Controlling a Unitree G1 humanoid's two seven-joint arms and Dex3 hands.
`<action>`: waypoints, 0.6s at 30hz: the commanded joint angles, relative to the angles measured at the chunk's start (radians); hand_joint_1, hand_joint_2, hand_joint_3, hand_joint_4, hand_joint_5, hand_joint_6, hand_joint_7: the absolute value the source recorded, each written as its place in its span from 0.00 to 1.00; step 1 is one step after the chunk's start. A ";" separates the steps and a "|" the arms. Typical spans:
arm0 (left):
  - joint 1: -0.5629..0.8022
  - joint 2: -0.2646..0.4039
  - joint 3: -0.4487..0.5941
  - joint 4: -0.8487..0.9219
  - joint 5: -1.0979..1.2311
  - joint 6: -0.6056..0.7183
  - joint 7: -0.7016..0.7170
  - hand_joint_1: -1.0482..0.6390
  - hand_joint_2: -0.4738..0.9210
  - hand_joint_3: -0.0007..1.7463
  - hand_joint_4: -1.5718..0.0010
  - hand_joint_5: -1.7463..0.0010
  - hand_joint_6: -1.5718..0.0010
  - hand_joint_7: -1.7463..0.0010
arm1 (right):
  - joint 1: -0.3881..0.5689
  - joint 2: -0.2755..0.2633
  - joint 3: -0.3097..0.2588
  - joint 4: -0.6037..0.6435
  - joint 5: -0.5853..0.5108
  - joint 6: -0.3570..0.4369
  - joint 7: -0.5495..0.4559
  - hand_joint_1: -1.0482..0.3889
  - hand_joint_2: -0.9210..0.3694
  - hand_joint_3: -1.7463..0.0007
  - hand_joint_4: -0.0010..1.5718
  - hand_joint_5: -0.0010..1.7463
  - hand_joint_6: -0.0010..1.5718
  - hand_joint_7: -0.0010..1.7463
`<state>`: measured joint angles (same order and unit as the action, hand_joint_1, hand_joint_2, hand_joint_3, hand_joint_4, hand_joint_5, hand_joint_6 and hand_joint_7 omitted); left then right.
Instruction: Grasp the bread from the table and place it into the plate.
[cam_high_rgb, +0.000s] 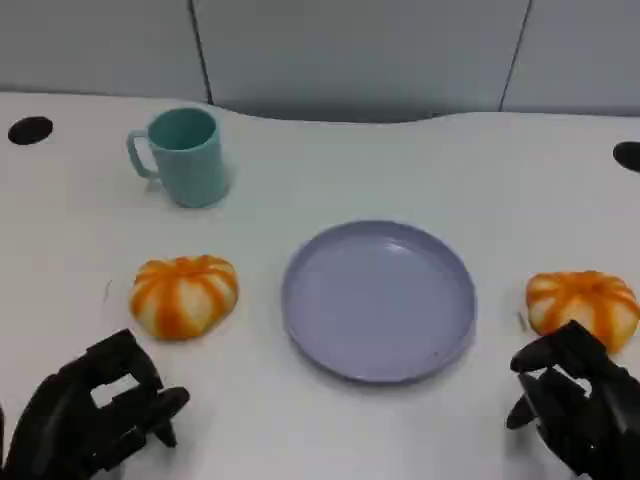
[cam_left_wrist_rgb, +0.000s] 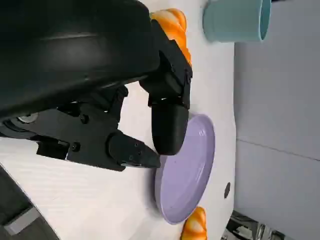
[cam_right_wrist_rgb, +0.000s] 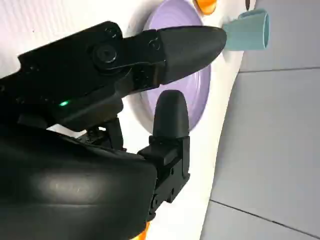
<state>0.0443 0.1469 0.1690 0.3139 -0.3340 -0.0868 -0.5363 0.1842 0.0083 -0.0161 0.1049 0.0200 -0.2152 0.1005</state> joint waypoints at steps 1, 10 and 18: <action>0.004 0.019 0.007 -0.005 0.008 0.004 0.009 0.51 0.98 0.02 0.52 0.00 0.62 0.00 | -0.010 -0.012 -0.006 0.017 -0.001 -0.024 -0.005 0.52 0.00 0.84 0.38 1.00 0.23 1.00; 0.005 0.019 0.008 -0.010 0.005 0.001 0.005 0.52 0.99 0.02 0.53 0.00 0.62 0.00 | -0.005 -0.013 -0.010 0.003 0.004 -0.012 -0.002 0.53 0.00 0.84 0.38 1.00 0.23 1.00; 0.002 0.025 0.019 0.005 -0.006 -0.019 -0.014 0.52 0.99 0.02 0.53 0.00 0.62 0.00 | 0.006 -0.007 0.001 -0.011 -0.002 -0.004 -0.004 0.53 0.00 0.84 0.39 1.00 0.23 1.00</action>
<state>0.0444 0.1504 0.1738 0.3137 -0.3396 -0.0856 -0.5404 0.1814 0.0082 -0.0148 0.1027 0.0149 -0.2203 0.1012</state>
